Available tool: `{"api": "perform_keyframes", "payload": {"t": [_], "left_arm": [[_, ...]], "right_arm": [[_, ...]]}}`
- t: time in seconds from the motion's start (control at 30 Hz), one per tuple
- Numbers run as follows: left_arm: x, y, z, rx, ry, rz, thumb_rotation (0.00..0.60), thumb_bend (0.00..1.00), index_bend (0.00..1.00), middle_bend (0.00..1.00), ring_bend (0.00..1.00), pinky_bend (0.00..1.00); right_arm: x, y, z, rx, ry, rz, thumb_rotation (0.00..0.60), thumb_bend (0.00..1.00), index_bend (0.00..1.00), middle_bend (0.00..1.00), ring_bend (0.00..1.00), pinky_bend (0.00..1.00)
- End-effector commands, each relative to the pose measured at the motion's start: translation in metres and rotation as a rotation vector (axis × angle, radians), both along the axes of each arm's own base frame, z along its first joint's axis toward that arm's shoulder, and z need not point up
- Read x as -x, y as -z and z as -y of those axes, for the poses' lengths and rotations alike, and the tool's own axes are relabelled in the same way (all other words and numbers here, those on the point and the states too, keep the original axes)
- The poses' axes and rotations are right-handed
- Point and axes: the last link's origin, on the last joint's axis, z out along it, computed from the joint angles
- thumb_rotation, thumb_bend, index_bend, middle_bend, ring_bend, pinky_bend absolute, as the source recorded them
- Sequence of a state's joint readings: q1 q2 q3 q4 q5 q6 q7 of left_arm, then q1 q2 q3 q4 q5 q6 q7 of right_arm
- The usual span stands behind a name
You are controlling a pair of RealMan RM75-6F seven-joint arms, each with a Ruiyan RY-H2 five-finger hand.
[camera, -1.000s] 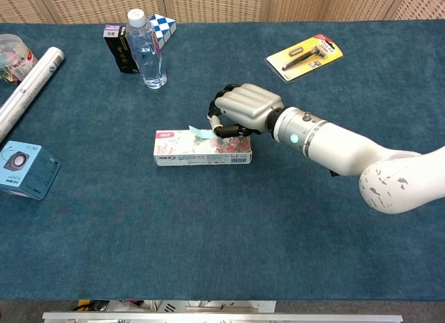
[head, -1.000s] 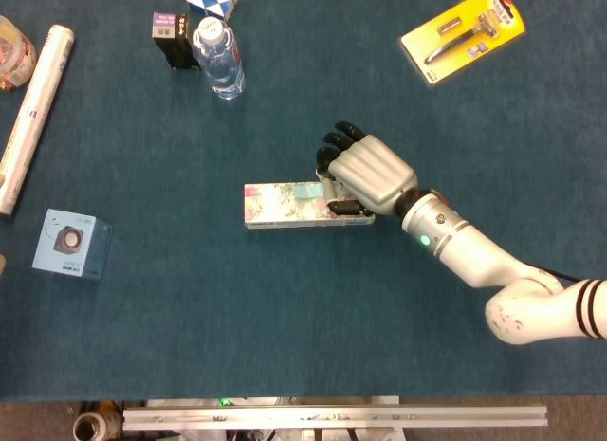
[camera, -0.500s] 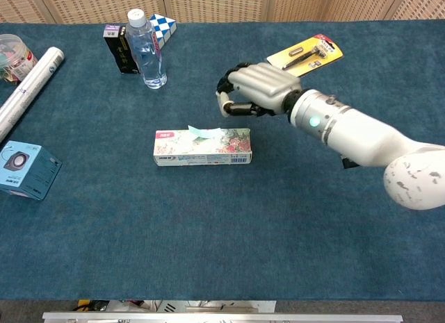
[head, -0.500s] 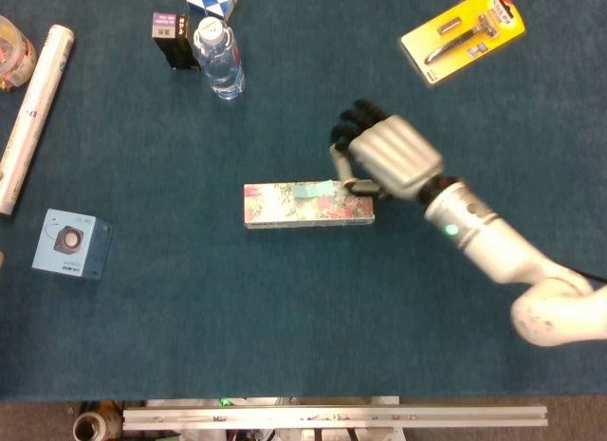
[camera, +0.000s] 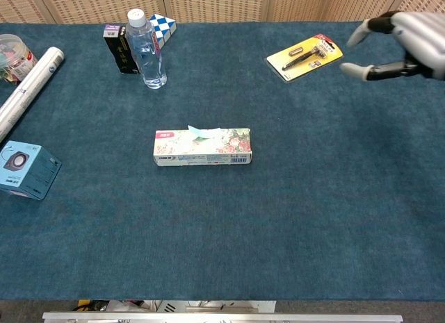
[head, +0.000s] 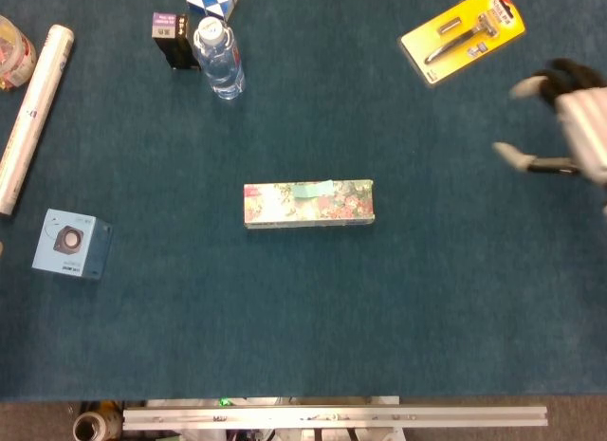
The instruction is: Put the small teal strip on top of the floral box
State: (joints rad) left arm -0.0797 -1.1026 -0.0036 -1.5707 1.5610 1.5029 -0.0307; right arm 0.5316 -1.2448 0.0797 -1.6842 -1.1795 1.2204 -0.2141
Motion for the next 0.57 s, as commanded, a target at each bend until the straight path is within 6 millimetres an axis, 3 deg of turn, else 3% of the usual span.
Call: {"api": "perform_keyframes", "payload": {"t": [0.03,0.27,0.57], "left_arm": [[0.0,0.0,0.002,-0.002,-0.007,0.001,0.6,0.25,0.13,0.19,0.18,0.07],[-0.001,-0.001,0.009,-0.03,-0.017,0.019,0.6,0.25,0.13,0.19,0.18,0.07],[-0.003,0.001,0.012,-0.026,-0.018,0.022,0.6,0.25,0.13,0.19,0.18,0.07]], "right_arm": [[0.036,-0.028,-0.028,0.067,0.081,0.001,0.266,0.14,0.3,0.3,0.14,0.22],[0.083,-0.061,-0.075,0.183,0.188,-0.027,0.274,0.13,0.3,0.3,0.14,0.24],[0.097,-0.067,-0.099,0.221,0.229,0.002,0.273,0.13,0.3,0.3,0.14,0.24]]}}
